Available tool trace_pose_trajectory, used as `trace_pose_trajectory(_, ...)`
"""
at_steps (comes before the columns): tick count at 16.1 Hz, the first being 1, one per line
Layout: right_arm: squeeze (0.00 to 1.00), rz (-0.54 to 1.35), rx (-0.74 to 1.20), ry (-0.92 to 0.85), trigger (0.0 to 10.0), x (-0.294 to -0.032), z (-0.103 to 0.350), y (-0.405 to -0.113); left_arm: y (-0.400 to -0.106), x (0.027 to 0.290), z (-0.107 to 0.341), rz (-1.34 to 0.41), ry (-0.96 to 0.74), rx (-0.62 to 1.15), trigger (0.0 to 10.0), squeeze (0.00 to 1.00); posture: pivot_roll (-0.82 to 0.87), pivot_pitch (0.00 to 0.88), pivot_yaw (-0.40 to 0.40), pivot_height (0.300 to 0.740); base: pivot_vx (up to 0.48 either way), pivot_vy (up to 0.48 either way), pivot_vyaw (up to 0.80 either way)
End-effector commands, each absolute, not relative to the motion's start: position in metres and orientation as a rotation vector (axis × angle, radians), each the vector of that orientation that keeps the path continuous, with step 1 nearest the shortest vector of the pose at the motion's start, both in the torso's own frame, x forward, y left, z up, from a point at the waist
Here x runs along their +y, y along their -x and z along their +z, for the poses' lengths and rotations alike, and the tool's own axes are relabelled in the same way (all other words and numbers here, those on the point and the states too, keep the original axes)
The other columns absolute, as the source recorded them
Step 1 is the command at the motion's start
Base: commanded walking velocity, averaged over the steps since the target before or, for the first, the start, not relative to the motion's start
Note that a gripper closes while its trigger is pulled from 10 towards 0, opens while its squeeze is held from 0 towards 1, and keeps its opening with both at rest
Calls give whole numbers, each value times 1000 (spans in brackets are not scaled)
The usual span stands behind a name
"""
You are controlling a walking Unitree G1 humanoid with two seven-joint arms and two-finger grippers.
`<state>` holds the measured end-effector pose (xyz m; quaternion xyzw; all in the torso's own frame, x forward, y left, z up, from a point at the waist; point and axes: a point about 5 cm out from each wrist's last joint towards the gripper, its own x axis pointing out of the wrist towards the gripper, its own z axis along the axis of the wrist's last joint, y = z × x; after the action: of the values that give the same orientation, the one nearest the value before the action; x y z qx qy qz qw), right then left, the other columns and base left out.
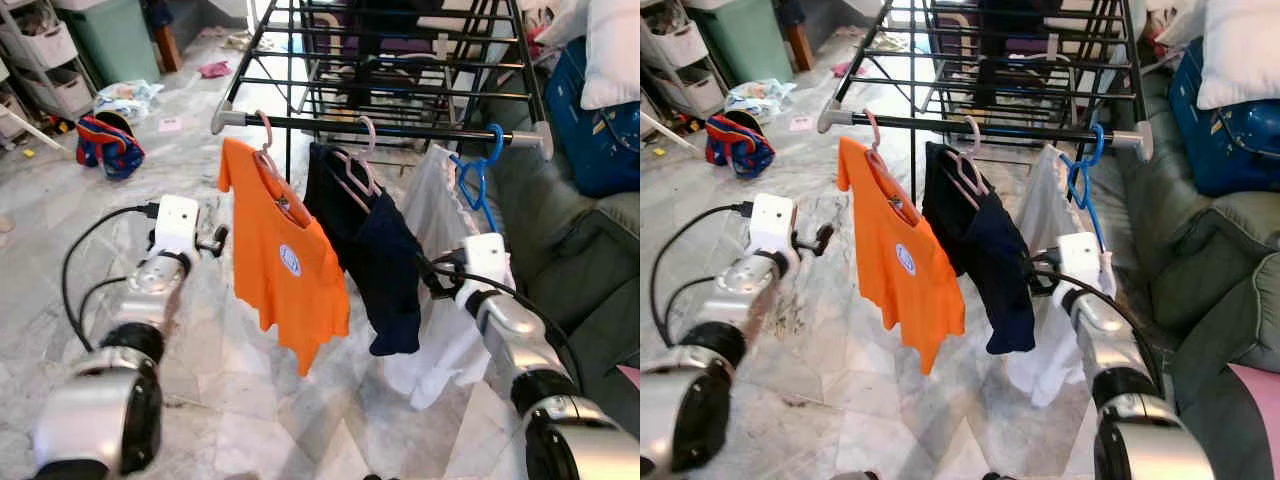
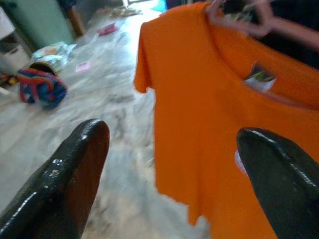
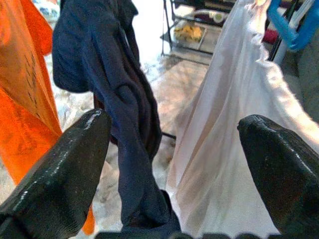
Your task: Hang hanger
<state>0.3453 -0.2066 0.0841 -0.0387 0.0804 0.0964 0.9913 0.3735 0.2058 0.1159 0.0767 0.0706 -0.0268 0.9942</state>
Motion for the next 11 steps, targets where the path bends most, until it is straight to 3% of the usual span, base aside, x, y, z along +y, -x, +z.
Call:
trace_pose_trajectory(1, 0, 207, 103, 76, 10000, -207, 83, -334, -361, 206, 106, -47, -128, 82, 10000, 0, 0, 107, -6, 740, 0, 0, 0)
trace_pose_trajectory(4, 0, 143, 14, 32, 10000, -207, 79, -302, -324, 196, 94, -121, -214, -46, 10000, 0, 5, 126, -14, 740, 0, 0, 0)
trace_pose_trajectory(7, 0, 29, -56, 11, 10000, -213, 94, -283, -294, 206, 84, -83, -267, -85, 10000, 0, 0, 155, -16, 740, 0, 0, 0)
trace_pose_trajectory(11, 0, 22, -149, 53, 10000, -207, 121, -279, -293, 190, 104, -110, -234, -170, 10000, 0, -25, 176, -7, 740, 0, 0, 0)
